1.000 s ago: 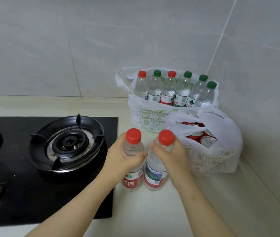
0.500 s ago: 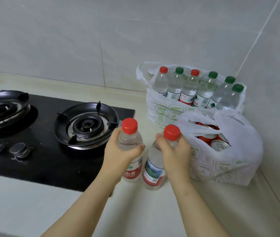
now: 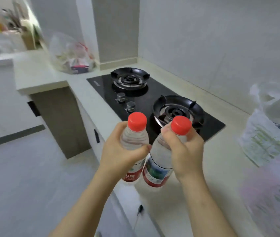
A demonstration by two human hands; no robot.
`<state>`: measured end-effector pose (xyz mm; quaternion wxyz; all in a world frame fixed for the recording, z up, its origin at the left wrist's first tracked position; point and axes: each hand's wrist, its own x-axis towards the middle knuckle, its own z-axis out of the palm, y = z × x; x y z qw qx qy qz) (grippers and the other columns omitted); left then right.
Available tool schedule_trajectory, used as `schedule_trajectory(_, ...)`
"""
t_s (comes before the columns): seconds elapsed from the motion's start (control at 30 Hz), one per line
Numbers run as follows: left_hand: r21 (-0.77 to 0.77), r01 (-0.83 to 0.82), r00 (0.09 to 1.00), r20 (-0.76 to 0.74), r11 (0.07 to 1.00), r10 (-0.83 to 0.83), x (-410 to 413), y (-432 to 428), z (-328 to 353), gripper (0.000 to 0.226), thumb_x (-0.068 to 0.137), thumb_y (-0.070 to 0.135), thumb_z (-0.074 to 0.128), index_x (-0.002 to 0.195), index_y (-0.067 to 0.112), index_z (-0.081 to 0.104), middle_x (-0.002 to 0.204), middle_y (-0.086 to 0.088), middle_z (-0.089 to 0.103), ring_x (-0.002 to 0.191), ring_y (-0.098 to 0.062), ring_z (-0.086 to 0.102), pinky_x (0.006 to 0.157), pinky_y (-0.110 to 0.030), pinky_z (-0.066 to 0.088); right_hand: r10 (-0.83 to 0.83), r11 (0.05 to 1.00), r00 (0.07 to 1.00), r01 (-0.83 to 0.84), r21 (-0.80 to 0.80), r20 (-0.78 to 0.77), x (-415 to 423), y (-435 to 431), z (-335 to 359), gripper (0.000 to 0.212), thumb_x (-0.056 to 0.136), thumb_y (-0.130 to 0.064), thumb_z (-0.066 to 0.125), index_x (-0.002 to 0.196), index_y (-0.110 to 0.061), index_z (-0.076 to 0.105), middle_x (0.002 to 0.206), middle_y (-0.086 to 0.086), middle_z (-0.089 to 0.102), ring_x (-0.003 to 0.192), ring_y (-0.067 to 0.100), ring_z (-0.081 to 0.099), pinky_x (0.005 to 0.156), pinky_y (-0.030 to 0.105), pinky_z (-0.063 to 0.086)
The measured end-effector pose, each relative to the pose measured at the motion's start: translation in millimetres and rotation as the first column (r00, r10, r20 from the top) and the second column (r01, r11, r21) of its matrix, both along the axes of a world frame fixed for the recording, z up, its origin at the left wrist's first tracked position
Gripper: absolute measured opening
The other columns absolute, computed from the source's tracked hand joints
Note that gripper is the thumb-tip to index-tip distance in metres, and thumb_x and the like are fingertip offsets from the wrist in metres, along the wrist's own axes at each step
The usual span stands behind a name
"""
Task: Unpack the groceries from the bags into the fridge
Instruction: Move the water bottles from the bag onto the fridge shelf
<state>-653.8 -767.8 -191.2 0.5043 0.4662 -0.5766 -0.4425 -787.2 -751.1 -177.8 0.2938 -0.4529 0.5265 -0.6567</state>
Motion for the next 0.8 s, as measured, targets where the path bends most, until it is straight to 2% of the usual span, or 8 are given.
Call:
schedule_trajectory(0.1,-0.013,-0.193,0.981,0.022,0.981,0.193,57,20,0,0.036,0.053,0.024,0.073,0.084,0.035,0.059,0.079,0.012,0.068,0.072,-0.003,0.065,0.067,-0.017,0.052,0.224,0.974,0.974,-0.224,-0.015,0.024,57,-6,1,0.006,0.063,-0.026,0.066,0.063,-0.021,0.062,0.059,-0.010,0.062,0.060,0.003,0.056,0.064,0.016,0.047)
schedule_trajectory(0.23,-0.006,-0.423,0.906,0.034,0.906,0.423,136,57,-3,0.042,0.053,0.028,0.074,0.090,0.037,0.057,0.084,0.020,0.067,0.077,0.001,0.065,0.063,-0.011,0.047,0.476,0.880,0.879,-0.475,0.019,-0.027,142,-1,0,0.007,0.063,-0.028,0.067,0.062,-0.022,0.062,0.061,-0.010,0.063,0.062,0.004,0.058,0.069,0.029,0.053)
schedule_trajectory(0.27,-0.012,-0.476,0.879,0.041,0.880,0.476,156,68,-3,0.042,0.053,0.029,0.075,0.090,0.037,0.057,0.085,0.023,0.067,0.078,0.002,0.065,0.062,-0.009,0.046,0.522,0.853,0.852,-0.522,0.017,-0.042,164,4,1,0.008,0.063,-0.028,0.066,0.063,-0.022,0.061,0.061,-0.010,0.063,0.061,0.003,0.058,0.068,0.028,0.053)
schedule_trajectory(0.37,-0.038,-0.612,0.788,0.055,0.790,0.613,216,105,-4,0.044,0.055,0.028,0.080,0.091,0.035,0.057,0.085,0.020,0.067,0.080,0.003,0.064,0.059,-0.005,0.046,0.656,0.753,0.751,-0.658,-0.011,-0.079,232,24,3,0.010,0.065,-0.029,0.064,0.067,-0.021,0.060,0.060,-0.013,0.061,0.058,0.001,0.057,0.059,0.011,0.048)
schedule_trajectory(0.47,-0.063,-0.713,0.695,0.069,0.699,0.716,277,152,-1,0.044,0.061,0.017,0.085,0.091,0.032,0.057,0.082,0.014,0.068,0.080,0.002,0.064,0.062,-0.006,0.048,0.755,0.652,0.650,-0.759,-0.011,-0.090,302,54,3,0.014,0.065,-0.032,0.063,0.068,-0.019,0.059,0.059,-0.011,0.060,0.058,0.003,0.056,0.056,0.009,0.046)
schedule_trajectory(0.6,-0.098,-0.813,0.567,0.092,0.574,0.819,354,221,5,0.044,0.058,0.026,0.083,0.094,0.030,0.058,0.086,0.014,0.067,0.082,-0.004,0.065,0.068,-0.016,0.050,0.863,0.498,0.496,-0.867,-0.003,-0.100,391,104,5,0.018,0.066,-0.035,0.062,0.069,-0.018,0.059,0.064,-0.003,0.059,0.061,0.012,0.056,0.060,0.017,0.048)
schedule_trajectory(0.67,-0.111,-0.857,0.495,0.089,0.503,0.864,388,253,9,0.048,0.055,0.031,0.081,0.096,0.031,0.057,0.088,0.014,0.067,0.083,-0.004,0.065,0.071,-0.019,0.049,0.905,0.417,0.417,-0.909,-0.021,-0.084,432,130,8,0.017,0.065,-0.034,0.062,0.067,-0.017,0.058,0.059,-0.007,0.057,0.059,0.007,0.054,0.058,0.016,0.047)
schedule_trajectory(0.8,-0.148,-0.922,0.346,0.105,0.359,0.932,440,318,17,0.046,0.061,0.019,0.084,0.096,0.032,0.057,0.087,0.011,0.068,0.085,-0.004,0.065,0.073,-0.020,0.049,0.967,0.248,0.250,-0.968,-0.045,-0.054,505,185,14,0.011,0.064,-0.032,0.062,0.067,-0.021,0.059,0.061,-0.013,0.060,0.060,0.002,0.055,0.057,0.011,0.047)
